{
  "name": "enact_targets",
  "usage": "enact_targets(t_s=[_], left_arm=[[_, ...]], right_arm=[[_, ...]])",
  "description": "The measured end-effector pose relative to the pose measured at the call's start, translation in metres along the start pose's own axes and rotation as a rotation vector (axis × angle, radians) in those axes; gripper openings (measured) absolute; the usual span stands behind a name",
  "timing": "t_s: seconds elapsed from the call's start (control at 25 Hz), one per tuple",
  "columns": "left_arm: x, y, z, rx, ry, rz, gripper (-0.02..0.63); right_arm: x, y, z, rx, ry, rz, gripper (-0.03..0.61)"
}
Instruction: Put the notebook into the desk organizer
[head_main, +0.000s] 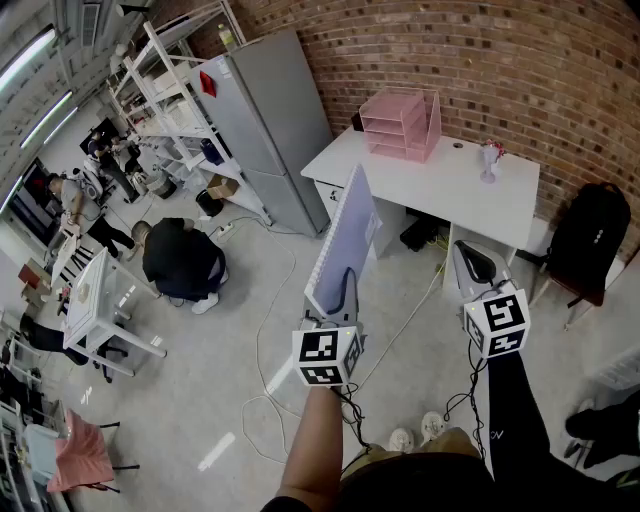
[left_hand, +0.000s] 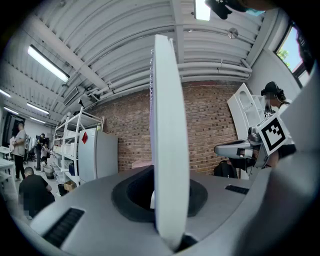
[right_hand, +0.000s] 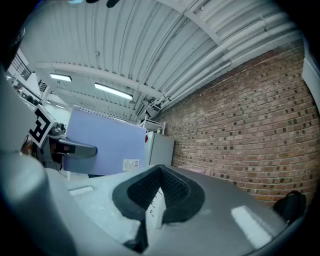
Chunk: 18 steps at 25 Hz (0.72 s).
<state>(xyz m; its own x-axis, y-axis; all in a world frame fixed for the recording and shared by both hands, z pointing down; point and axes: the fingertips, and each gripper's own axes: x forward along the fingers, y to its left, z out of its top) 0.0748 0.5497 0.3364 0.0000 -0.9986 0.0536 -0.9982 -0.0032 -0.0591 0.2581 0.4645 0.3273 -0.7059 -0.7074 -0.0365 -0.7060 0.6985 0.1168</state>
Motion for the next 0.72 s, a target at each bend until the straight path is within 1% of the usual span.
enact_targets(t_s=[0.2,0.4,0.52,0.72], left_arm=[[-0.018,0.012,0.004,0.005,-0.005,-0.005,0.036],[-0.038,0.021,0.004,0.006,-0.010,-0.022,0.036],[-0.046,0.028,0.006,0.013,-0.018,-0.027,0.035],[-0.042,0.034,0.004,0.016,-0.022,-0.029,0.035]], right_arm=[[-0.004,0.023,0.011,-0.013,-0.006,0.008,0.000],[-0.015,0.040,0.013,0.036,-0.020,-0.008,-0.002],[-0.019,0.051,0.013,0.041,-0.024,-0.012,-0.001],[-0.016,0.051,0.013,0.043,-0.035,-0.018,-0.001]])
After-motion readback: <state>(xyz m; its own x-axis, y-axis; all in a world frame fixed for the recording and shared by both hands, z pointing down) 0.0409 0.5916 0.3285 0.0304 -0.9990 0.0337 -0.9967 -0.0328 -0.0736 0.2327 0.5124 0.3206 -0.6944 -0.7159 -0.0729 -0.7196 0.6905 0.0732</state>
